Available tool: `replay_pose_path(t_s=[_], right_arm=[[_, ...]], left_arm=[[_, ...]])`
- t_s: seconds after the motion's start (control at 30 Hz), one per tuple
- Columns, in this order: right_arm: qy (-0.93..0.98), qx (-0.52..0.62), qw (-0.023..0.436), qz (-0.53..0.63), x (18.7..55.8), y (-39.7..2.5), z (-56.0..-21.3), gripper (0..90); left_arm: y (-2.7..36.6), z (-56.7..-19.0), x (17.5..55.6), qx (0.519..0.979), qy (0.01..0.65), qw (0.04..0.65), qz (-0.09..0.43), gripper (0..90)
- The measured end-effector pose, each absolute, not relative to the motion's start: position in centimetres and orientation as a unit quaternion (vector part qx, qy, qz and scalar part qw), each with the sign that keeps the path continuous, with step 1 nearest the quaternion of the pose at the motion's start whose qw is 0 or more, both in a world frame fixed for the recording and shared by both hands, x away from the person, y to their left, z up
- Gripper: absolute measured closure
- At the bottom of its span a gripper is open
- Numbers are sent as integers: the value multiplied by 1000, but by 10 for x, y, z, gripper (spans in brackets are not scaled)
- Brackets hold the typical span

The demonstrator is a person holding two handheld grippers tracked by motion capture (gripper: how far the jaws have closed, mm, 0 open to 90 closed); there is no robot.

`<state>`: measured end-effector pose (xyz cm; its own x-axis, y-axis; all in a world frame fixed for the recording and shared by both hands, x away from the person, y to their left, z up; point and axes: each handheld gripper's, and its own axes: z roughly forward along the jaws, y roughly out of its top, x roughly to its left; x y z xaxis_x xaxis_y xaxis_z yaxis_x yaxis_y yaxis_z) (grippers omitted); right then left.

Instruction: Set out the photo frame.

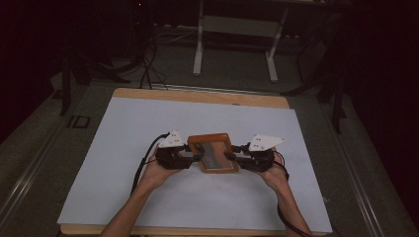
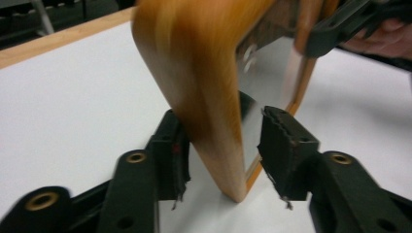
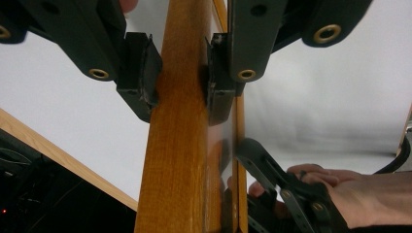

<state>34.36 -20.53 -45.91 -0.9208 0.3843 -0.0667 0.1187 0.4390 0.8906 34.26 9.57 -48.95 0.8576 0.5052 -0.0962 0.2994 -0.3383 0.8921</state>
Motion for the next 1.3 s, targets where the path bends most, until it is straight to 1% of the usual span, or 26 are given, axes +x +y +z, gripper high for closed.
replay_pose_path(t_s=[0.1, 0.23, 0.33, 0.4, 0.53, 0.57, 0.8, 1.07, 1.3], right_arm=[[836, 159, 130, 509, 344, -209, -462, 678], [838, 171, 133, 500, 344, -216, -466, 647], [835, 183, 125, 504, 345, -217, -470, 639], [834, 184, 122, 506, 346, -217, -471, 639], [828, 201, 92, 515, 351, -212, -480, 639], [828, 201, 92, 515, 351, -212, -480, 639], [826, 216, 62, 517, 356, -192, -488, 639], [826, 224, 49, 515, 361, -182, -490, 638], [817, 234, 36, 525, 365, -185, -491, 640]], left_arm=[[93, -490, 344, 813, 247, 520, 92, 574], [93, -488, 344, 813, 240, 525, 76, 643], [93, -486, 345, 814, 237, 526, 68, 658], [95, -485, 346, 814, 238, 525, 66, 659], [102, -483, 345, 812, 246, 525, 65, 663], [104, -483, 345, 811, 250, 525, 67, 663], [124, -478, 342, 796, 275, 534, 75, 660], [133, -483, 342, 782, 301, 541, 70, 657], [130, -487, 345, 779, 314, 541, 57, 657]])
